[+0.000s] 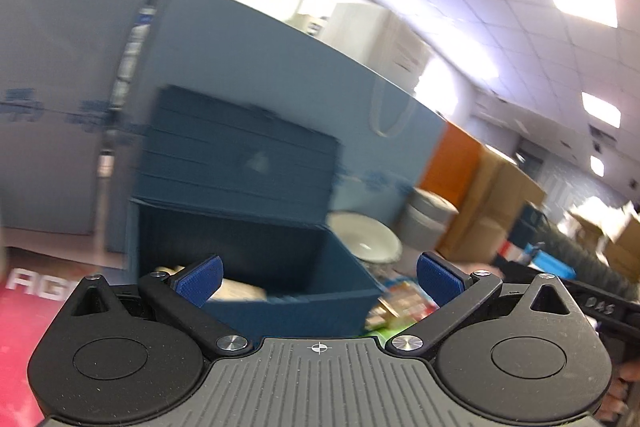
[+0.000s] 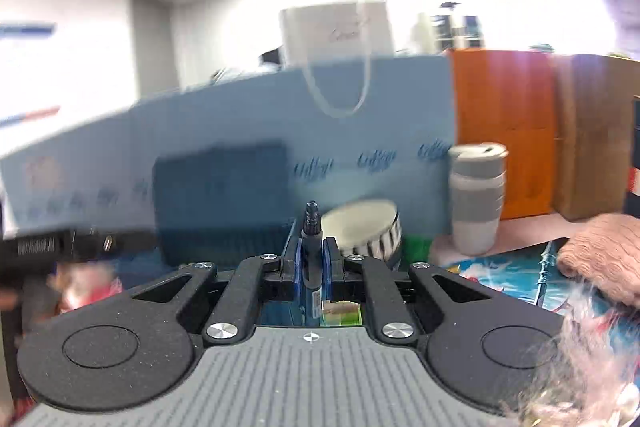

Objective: Organize rigid objects
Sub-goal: 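Carry the dark pen with the right tool into the blue box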

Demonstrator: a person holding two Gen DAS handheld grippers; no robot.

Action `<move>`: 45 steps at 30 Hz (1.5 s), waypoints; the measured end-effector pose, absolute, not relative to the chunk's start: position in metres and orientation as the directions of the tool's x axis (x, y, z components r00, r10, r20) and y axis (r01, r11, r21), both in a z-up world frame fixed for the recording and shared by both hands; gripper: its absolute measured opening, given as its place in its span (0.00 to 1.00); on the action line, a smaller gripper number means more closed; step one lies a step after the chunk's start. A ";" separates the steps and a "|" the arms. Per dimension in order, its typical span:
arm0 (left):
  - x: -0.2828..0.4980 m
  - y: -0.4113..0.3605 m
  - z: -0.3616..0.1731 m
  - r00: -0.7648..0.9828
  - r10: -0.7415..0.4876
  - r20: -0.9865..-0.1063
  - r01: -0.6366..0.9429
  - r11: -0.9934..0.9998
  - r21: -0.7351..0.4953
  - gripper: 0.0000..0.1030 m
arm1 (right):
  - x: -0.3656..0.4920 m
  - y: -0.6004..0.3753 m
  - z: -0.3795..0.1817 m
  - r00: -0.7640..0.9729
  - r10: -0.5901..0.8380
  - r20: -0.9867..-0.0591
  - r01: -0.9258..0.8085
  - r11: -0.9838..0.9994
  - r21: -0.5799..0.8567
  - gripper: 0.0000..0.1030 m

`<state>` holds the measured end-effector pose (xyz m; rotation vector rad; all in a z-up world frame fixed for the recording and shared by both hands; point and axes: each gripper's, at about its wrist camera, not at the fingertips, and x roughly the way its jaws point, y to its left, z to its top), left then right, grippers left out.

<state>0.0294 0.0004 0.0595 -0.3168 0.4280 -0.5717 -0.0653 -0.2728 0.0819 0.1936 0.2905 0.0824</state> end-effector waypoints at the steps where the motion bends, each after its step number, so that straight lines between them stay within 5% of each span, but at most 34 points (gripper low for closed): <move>1: 0.033 0.008 0.061 0.763 -0.571 -0.302 0.436 0.800 -0.412 1.00 | -0.063 -0.269 0.087 0.961 0.085 -0.264 -0.023 0.973 0.228 0.10; 12: 0.073 0.074 0.057 0.778 -0.520 -0.353 0.293 0.797 -0.528 1.00 | -0.012 -0.218 0.111 0.982 0.067 -0.179 0.009 0.920 0.392 0.10; 31: 0.092 0.087 0.038 0.758 -0.512 -0.404 0.227 0.788 -0.572 1.00 | 0.079 -0.157 0.042 0.931 0.160 -0.327 0.066 0.810 0.583 0.10; 45: 0.094 0.092 0.036 0.758 -0.510 -0.408 0.209 0.781 -0.589 1.00 | 0.098 -0.130 0.022 0.910 0.131 -0.394 0.080 0.876 0.476 0.10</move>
